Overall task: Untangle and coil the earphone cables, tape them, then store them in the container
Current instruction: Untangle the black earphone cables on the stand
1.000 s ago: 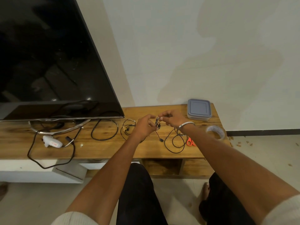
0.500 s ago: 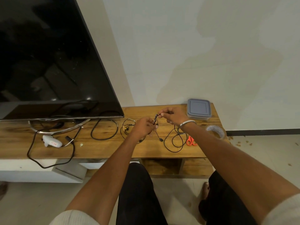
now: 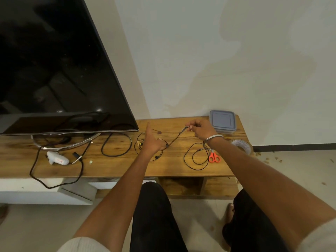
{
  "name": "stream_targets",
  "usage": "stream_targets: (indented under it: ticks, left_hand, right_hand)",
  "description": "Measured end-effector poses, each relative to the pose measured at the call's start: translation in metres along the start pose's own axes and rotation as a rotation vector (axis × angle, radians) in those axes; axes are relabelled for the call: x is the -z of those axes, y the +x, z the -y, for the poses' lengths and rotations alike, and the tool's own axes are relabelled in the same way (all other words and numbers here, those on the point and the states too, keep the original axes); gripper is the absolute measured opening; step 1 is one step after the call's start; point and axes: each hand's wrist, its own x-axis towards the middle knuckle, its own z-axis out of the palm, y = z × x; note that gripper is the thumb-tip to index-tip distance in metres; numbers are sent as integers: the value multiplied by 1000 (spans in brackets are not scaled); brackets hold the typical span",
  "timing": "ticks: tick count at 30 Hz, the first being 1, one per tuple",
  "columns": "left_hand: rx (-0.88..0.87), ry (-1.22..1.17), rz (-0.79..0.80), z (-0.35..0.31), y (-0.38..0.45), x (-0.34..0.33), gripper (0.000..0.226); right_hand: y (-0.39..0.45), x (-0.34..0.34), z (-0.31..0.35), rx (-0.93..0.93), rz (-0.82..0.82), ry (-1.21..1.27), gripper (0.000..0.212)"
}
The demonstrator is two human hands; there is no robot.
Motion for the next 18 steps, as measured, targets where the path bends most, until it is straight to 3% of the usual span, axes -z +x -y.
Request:
stream_targets:
  ticks: [3, 11, 15, 18]
  left_hand:
    - [29, -38, -74, 11, 1, 8, 105]
    - [89, 38, -38, 19, 1, 6, 108]
    - [148, 97, 31, 17, 2, 3, 91]
    - [208, 68, 85, 14, 2, 2, 65]
  right_hand:
    - [3, 6, -6, -17, -58, -11, 24]
    - [3, 12, -2, 3, -34, 61, 23]
    - [2, 11, 1, 14, -13, 83, 23]
    - [0, 12, 1, 18, 18, 113, 24]
